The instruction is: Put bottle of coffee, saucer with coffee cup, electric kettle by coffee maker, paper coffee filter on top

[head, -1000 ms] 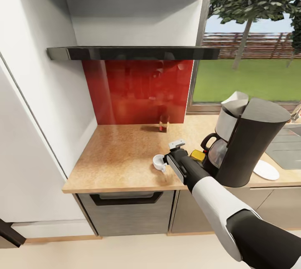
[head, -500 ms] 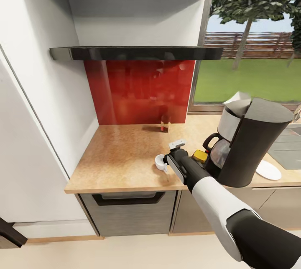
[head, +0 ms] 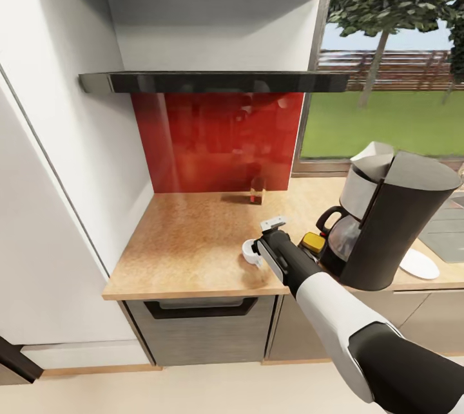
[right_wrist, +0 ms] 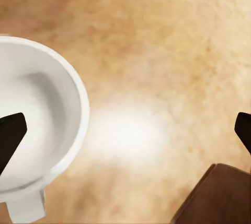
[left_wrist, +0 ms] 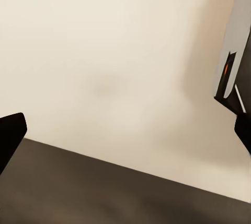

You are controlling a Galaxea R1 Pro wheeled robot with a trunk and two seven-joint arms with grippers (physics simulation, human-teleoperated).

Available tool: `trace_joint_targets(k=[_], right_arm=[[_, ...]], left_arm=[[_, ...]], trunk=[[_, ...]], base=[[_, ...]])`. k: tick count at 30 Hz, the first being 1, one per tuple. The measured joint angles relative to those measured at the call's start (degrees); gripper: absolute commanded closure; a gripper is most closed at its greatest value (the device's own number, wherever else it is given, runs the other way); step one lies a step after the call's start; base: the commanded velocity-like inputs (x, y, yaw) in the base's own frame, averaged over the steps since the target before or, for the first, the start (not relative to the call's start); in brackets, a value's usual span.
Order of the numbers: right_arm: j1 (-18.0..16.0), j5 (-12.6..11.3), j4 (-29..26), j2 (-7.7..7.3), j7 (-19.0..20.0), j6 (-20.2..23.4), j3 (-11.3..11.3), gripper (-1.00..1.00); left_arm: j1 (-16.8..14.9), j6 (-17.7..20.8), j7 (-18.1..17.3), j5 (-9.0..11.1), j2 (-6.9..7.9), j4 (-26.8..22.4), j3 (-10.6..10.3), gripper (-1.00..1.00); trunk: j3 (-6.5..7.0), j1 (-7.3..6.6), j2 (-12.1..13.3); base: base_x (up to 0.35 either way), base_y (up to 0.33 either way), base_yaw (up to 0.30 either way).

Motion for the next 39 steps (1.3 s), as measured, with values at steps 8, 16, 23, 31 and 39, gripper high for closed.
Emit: trace_joint_targets(k=[8, 16, 23, 31, 39], right_arm=[[0.0, 0.0, 0.1, 0.00, 0.0, 0.0, 0.0, -1.00], [0.0, 0.0, 0.2, 0.00, 0.0, 0.0, 0.0, -1.00], [0.1, 0.0, 0.2, 0.00, 0.0, 0.0, 0.0, -1.00], [0.1, 0.0, 0.4, 0.00, 0.1, -0.1, 0.0, -1.00], [0.2, 0.0, 1.9, 0.00, 0.1, -0.2, 0.1, -1.00]], left_arm=[[0.0, -0.2, 0.1, 0.1, -0.15, 0.0, 0.0, -1.00], [0.0, 0.1, 0.0, 0.1, -0.04, 0.0, 0.0, -1.00], [0.0, 0.0, 0.1, 0.1, 0.07, 0.1, 0.0, -1.00], [0.0, 0.0, 0.1, 0.2, 0.03, 0.1, 0.0, -1.00], [0.1, -0.1, 0.1, 0.2, -0.02, 0.1, 0.0, -1.00]], trunk=[[0.00, 0.01, 0.0], [0.00, 0.00, 0.0], [0.00, 0.01, 0.0], [0.00, 0.01, 0.0], [0.00, 0.01, 0.0]], base=[[0.015, 0.000, 0.000], [0.050, 0.028, 0.000], [0.052, 0.038, 0.000], [0.003, 0.002, 0.000], [0.000, 0.000, 0.000]])
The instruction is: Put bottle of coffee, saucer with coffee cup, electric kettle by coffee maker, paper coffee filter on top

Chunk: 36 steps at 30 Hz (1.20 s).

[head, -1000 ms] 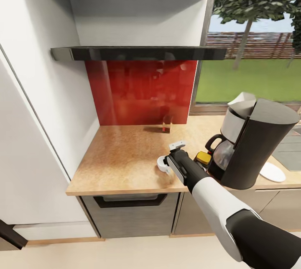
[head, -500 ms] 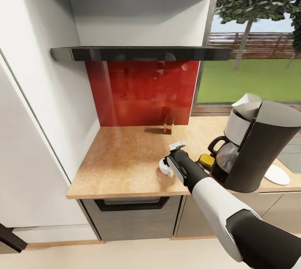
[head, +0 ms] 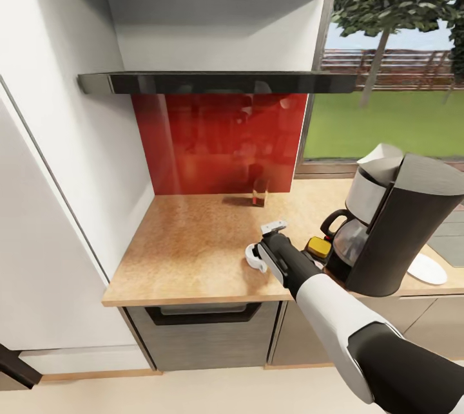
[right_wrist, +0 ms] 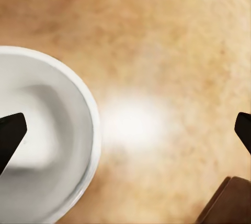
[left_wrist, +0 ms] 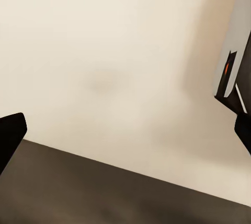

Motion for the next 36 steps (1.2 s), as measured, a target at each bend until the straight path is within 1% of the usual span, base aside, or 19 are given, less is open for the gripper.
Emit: trace_joint_targets(k=[4, 7, 9, 12, 36], right_arm=[[0.0, 0.0, 0.3, 0.00, 0.2, 0.0, 0.0, -1.00], [0.0, 0.0, 0.5, 0.00, 2.7, 0.0, 0.0, -1.00], [0.0, 0.0, 0.5, 0.00, 3.7, 0.0, 0.0, -1.00], [0.0, 0.0, 0.5, 0.00, 4.2, 0.0, 0.0, -1.00], [0.4, 0.2, 0.6, 0.00, 4.4, 0.0, -0.1, -1.00]], left_arm=[[0.0, -0.1, 0.0, 0.0, 0.00, 0.0, 0.0, -1.00], [0.0, -0.2, 0.0, 0.0, -0.05, 0.0, 0.0, -1.00], [0.0, -0.2, 0.0, 0.0, -0.06, 0.0, 0.0, -1.00], [0.0, -0.2, 0.0, 0.0, -0.04, 0.0, 0.0, -1.00], [0.0, -0.1, 0.0, 0.0, 0.00, 0.0, 0.0, -1.00]], trunk=[[0.00, 0.00, 0.0], [0.00, 0.00, 0.0], [0.00, 0.00, 0.0], [0.00, 0.00, 0.0], [0.00, 0.00, 0.0]], base=[[0.000, 0.000, 0.000], [0.000, 0.000, 0.000], [0.000, 0.000, 0.000], [0.000, 0.000, 0.000], [0.017, 0.000, 0.000]])
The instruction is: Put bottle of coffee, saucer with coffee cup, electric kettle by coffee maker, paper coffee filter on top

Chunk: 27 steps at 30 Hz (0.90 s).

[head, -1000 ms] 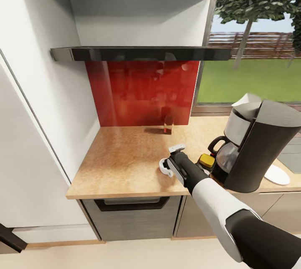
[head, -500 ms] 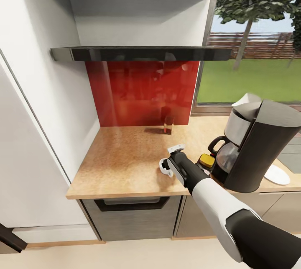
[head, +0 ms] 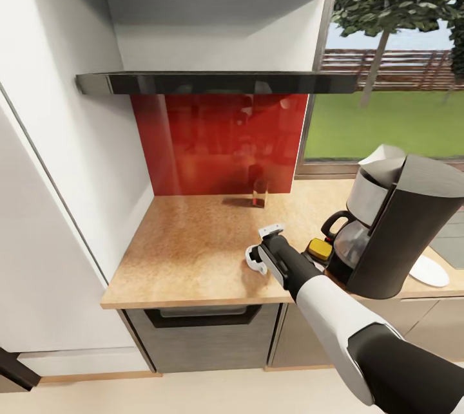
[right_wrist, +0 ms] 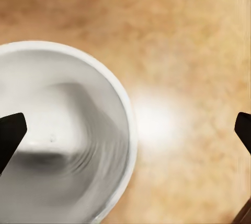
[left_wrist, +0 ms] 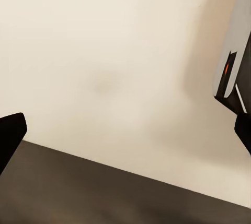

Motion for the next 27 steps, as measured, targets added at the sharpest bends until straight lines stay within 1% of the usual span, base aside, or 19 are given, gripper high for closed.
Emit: trace_joint_targets(k=[27], right_arm=[[1.3, 0.1, 0.0, 0.00, 0.0, 0.0, -0.1, -1.00]], left_arm=[[0.0, 0.1, 0.0, 0.0, -0.09, 0.0, -0.1, -1.00]], trunk=[[0.00, 0.00, 0.0]], base=[[0.000, 0.000, 0.000]])
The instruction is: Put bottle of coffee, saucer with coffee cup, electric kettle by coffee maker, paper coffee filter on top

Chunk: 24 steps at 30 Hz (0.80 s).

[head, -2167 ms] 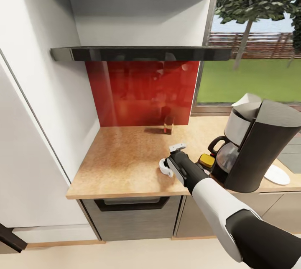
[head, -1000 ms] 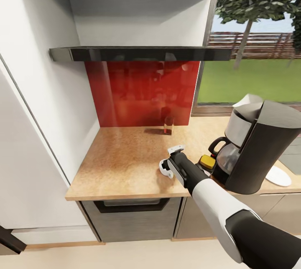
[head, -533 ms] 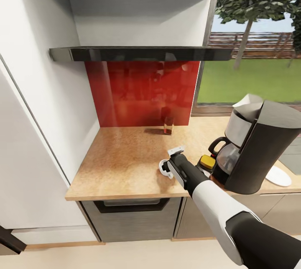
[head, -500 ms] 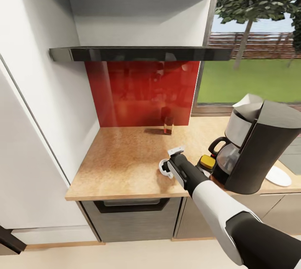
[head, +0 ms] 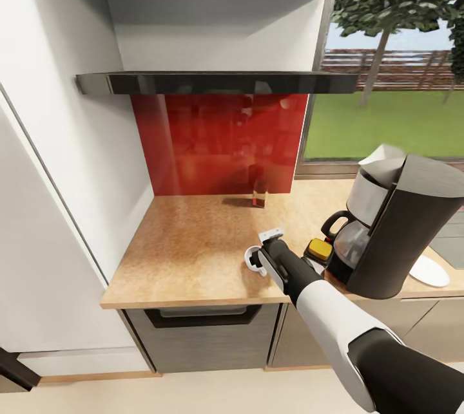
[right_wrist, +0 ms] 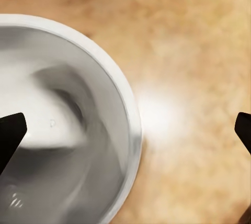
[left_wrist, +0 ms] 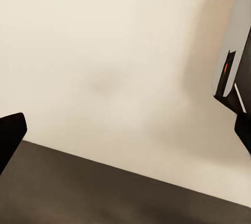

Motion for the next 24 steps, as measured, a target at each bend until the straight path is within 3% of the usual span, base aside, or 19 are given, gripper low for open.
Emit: trace_joint_targets(k=[9, 10, 14, 18, 24], right_arm=[[0.1, 0.0, -0.1, 0.00, 0.0, 0.0, 0.0, -1.00], [0.1, 0.0, -0.1, 0.00, 0.0, 0.0, 0.0, 1.00], [0.1, 0.0, -0.1, 0.00, 0.0, 0.0, 0.0, 1.00], [0.0, 2.5, -0.1, 0.00, -0.4, 0.4, 0.1, 1.00], [0.0, 2.4, -0.1, 0.00, -0.3, 0.3, 0.2, 1.00]], left_arm=[[0.0, 0.0, 0.0, 0.0, 0.00, 0.0, 0.0, -1.00], [0.0, 0.0, 0.0, 0.0, 0.00, 0.0, 0.0, -1.00], [0.0, 0.0, 0.0, 0.0, 0.00, 0.0, 0.0, -1.00], [0.0, -0.1, 0.0, 0.0, 0.00, 0.0, 0.0, -1.00], [0.0, -0.1, 0.0, 0.0, -0.08, 0.0, 0.0, -1.00]], trunk=[[0.00, 0.00, 0.0], [0.00, 0.00, 0.0], [0.00, 0.00, 0.0], [0.02, -0.01, 0.0], [0.02, -0.01, 0.0]], base=[[0.000, 0.000, 0.000], [0.000, 0.000, 0.000], [0.000, 0.000, 0.000], [0.000, 0.000, 0.000], [0.000, 0.000, 0.000]])
